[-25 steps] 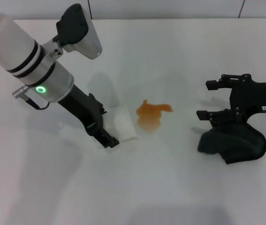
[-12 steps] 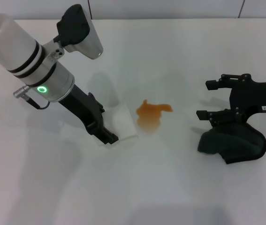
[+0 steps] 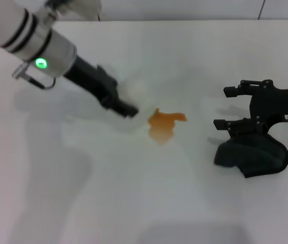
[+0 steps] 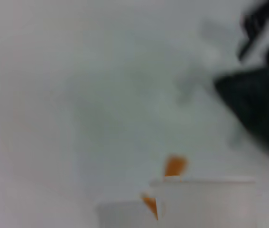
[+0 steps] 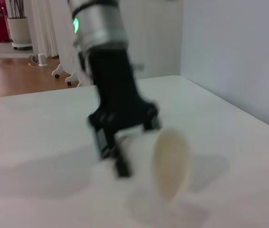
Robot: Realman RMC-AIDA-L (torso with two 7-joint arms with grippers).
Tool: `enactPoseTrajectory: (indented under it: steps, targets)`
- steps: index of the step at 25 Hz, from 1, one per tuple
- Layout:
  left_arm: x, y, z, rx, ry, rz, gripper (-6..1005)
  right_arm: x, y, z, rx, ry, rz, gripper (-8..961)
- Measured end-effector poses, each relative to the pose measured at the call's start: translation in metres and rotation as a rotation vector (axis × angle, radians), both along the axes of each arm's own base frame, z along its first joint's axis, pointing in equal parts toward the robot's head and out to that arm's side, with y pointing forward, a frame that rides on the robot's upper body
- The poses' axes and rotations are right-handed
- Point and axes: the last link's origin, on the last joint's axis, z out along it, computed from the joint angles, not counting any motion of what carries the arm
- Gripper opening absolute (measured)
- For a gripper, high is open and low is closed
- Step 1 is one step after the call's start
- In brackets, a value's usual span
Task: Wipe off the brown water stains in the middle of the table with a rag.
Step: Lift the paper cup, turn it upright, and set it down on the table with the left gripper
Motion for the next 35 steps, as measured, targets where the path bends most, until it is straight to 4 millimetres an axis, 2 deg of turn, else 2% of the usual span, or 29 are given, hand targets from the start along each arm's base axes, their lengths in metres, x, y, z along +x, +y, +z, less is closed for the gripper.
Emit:
enactPoseTrajectory:
  steps: [4, 7, 15, 25, 31, 35]
  targets:
    - [0.007, 0.013, 0.017, 0.13, -0.126, 0.027, 652, 0.0, 0.0, 0.001, 0.003, 0.005, -0.001, 871]
    - [-0.002, 0.013, 0.019, 0.194, -0.231, 0.038, 651, 0.0, 0.0, 0.002, 0.005, 0.01, -0.002, 871]
    - [-0.051, -0.016, 0.009, 0.316, -0.479, 0.048, 652, -0.003, 0.002, 0.003, 0.013, 0.018, 0.004, 871]
    - [-0.104, -0.052, 0.01, 0.5, -0.559, -0.023, 653, -0.004, 0.003, 0.003, 0.014, 0.018, 0.006, 871]
    - [-0.123, -0.064, 0.012, 0.643, -0.586, -0.067, 653, -0.004, 0.003, 0.002, 0.011, 0.018, 0.007, 871]
    - [-0.125, -0.067, 0.001, 0.674, -0.588, -0.073, 653, -0.005, 0.003, 0.002, 0.008, 0.018, 0.009, 871]
